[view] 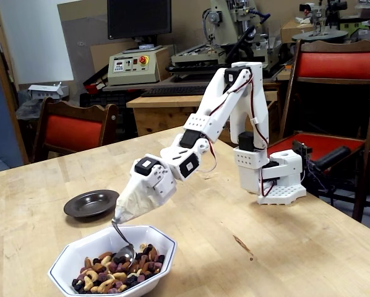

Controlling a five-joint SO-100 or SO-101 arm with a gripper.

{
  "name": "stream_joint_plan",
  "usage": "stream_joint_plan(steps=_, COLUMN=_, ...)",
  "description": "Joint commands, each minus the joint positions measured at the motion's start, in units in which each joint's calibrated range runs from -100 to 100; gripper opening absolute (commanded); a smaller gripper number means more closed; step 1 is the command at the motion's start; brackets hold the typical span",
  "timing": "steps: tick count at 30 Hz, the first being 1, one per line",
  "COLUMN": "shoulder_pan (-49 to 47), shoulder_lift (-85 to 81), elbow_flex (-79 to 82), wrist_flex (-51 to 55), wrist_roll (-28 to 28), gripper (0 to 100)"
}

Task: Use spoon to take food

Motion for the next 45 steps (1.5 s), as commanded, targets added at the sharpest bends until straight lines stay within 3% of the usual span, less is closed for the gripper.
stream_joint_plan(steps=1, shoulder_pan=0.69, shoulder_lift=-1.05, elbow_flex=0.50, wrist_flex=-7.50, wrist_roll=-0.05, gripper=4)
stream_joint_plan(steps=9, shoulder_pan=0.76, shoulder_lift=-0.96, elbow_flex=3.95, wrist_flex=-13.11, wrist_roll=-0.05, gripper=4)
stream_joint_plan(steps=25, shoulder_pan=0.69, shoulder_lift=1.95, elbow_flex=4.12, wrist_flex=-13.82, wrist_roll=-0.05, gripper=4)
stream_joint_plan(steps=45, shoulder_pan=0.76, shoulder_lift=3.15, elbow_flex=9.52, wrist_flex=-28.29, wrist_roll=-0.05, gripper=4)
